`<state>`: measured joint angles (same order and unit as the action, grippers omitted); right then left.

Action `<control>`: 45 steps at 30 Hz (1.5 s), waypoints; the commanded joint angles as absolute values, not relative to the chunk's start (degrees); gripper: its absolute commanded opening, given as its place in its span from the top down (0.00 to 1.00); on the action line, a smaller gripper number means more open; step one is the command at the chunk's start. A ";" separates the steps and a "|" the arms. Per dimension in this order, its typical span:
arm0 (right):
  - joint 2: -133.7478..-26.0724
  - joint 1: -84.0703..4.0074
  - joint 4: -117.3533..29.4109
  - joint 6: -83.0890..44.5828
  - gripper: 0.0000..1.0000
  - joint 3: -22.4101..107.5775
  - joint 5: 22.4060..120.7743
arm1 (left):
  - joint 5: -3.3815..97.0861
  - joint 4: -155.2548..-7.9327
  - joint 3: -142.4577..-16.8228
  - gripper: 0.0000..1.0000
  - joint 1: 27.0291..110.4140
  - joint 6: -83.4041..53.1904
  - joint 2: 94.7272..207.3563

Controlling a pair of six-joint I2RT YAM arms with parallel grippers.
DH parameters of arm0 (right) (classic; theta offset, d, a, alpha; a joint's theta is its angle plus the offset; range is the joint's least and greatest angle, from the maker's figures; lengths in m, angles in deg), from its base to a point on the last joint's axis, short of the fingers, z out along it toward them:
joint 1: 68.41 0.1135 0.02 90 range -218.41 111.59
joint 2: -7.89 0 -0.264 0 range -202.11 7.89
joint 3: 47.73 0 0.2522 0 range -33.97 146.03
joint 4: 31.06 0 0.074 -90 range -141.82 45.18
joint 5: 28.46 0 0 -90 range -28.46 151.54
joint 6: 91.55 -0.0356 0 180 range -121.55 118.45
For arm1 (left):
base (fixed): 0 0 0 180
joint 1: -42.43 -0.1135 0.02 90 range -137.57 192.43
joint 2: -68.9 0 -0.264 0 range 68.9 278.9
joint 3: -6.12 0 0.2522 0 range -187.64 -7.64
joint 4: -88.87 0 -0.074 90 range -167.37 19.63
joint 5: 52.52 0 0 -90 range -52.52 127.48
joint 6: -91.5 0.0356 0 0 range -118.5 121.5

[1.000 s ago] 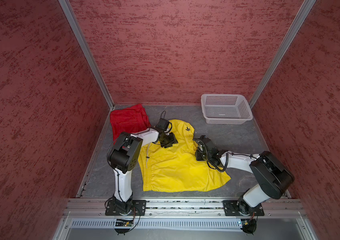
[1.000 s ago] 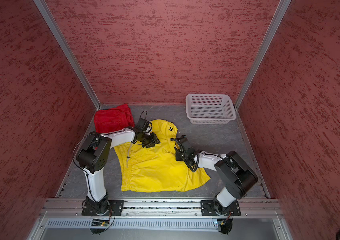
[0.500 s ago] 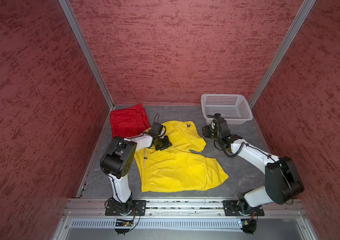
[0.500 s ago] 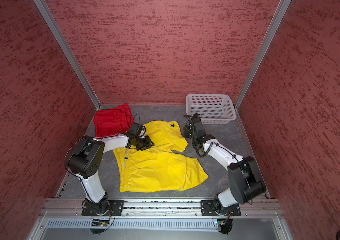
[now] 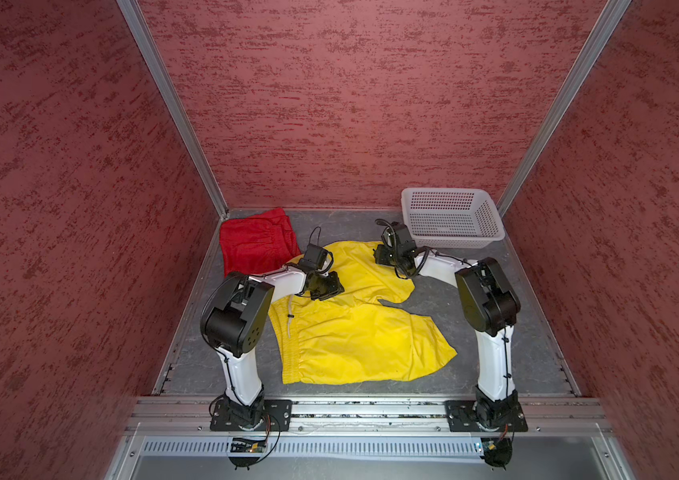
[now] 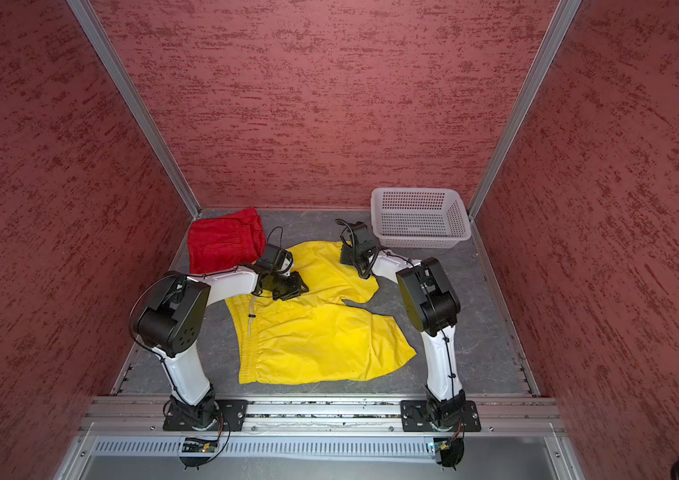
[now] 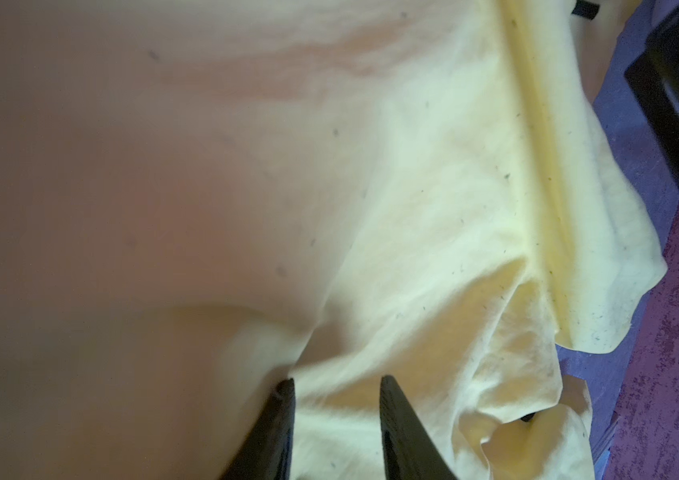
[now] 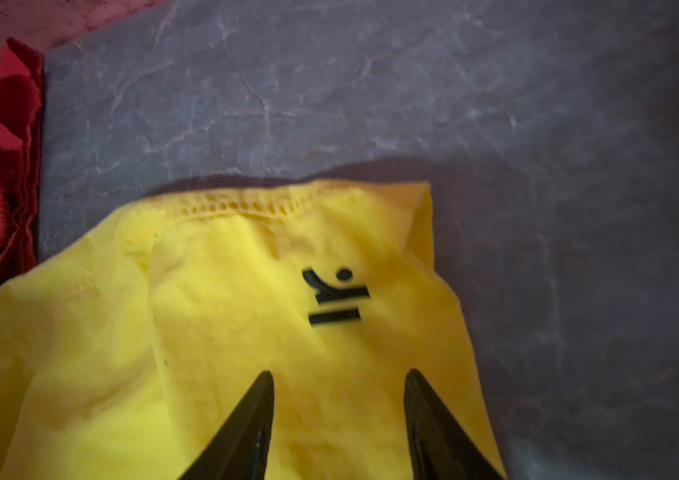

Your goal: Fold and stack the shorts

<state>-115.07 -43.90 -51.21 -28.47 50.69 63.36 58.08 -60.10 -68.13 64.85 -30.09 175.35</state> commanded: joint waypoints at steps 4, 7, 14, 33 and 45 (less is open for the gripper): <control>-126.03 -44.40 -55.69 -28.56 0.47 62.76 58.57 | 52.59 -50.22 -65.73 0.63 64.71 -28.21 181.68; -130.63 -45.49 -58.69 -32.17 0.48 67.39 58.76 | 52.77 -50.22 -65.91 0.63 64.69 -28.32 181.71; -135.25 -49.57 -66.24 -40.63 0.47 74.05 59.74 | 53.21 -50.13 -64.91 0.63 64.60 -27.94 181.09; -113.64 -43.78 -61.96 -32.55 0.50 68.02 67.18 | 52.22 -42.93 -89.47 0.57 63.70 -27.15 180.46; -78.69 -44.50 -59.00 -38.48 0.68 22.93 65.37 | 50.84 -39.24 -78.23 0.47 65.26 -30.89 162.31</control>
